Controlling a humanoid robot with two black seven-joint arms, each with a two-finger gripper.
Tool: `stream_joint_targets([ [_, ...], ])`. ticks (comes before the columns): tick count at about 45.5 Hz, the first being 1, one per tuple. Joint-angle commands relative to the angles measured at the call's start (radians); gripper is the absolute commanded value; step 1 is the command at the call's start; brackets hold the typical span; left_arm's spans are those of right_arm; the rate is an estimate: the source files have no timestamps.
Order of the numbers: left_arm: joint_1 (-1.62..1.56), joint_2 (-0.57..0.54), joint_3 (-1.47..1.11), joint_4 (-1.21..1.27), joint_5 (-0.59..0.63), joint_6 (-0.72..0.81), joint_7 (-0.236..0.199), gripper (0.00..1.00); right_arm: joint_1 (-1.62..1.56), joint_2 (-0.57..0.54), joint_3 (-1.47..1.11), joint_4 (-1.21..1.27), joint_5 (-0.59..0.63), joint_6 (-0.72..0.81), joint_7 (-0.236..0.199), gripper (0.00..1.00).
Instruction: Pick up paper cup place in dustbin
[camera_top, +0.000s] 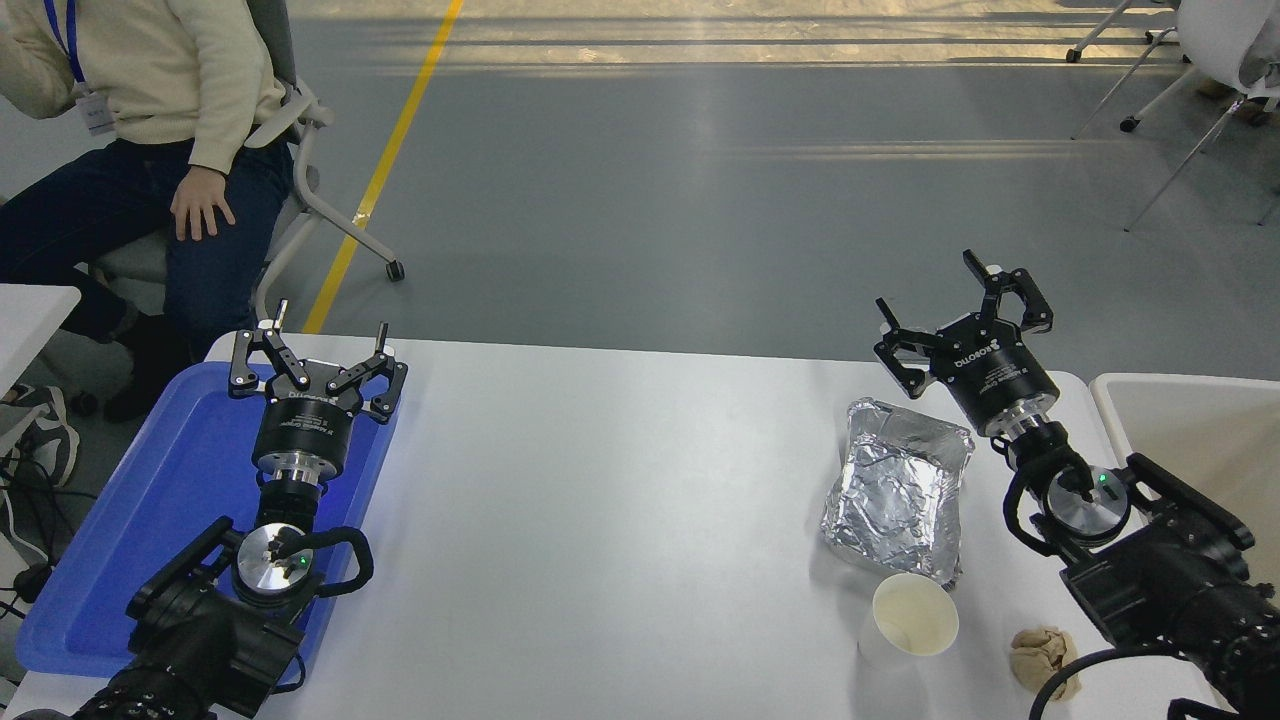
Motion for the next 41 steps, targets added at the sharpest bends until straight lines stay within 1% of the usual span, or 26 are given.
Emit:
stream_joint_targets([
  [1,0.0,0.0,0.0,0.0,0.0,0.0,0.0,1.0,0.0,0.0,0.0,0.003,0.0,0.0,0.0,1.0],
  [20,0.0,0.0,0.0,0.0,-0.001,0.0,0.0,1.0,0.004,0.002,-0.003,0.006,-0.003,0.0,-0.002,1.0],
  [27,0.0,0.0,0.0,-0.002,-0.001,0.0,0.0,1.0,0.003,0.003,-0.005,0.009,-0.046,-0.002,-0.002,1.0],
  [38,0.0,0.002,0.0,0.0,-0.001,0.0,0.0,1.0,0.02,-0.014,-0.005,0.009,-0.055,-0.002,-0.002,1.0],
  [41,0.0,0.002,0.0,-0.002,-0.001,0.0,0.0,1.0,0.03,-0.023,-0.005,0.009,-0.077,-0.006,-0.002,1.0],
])
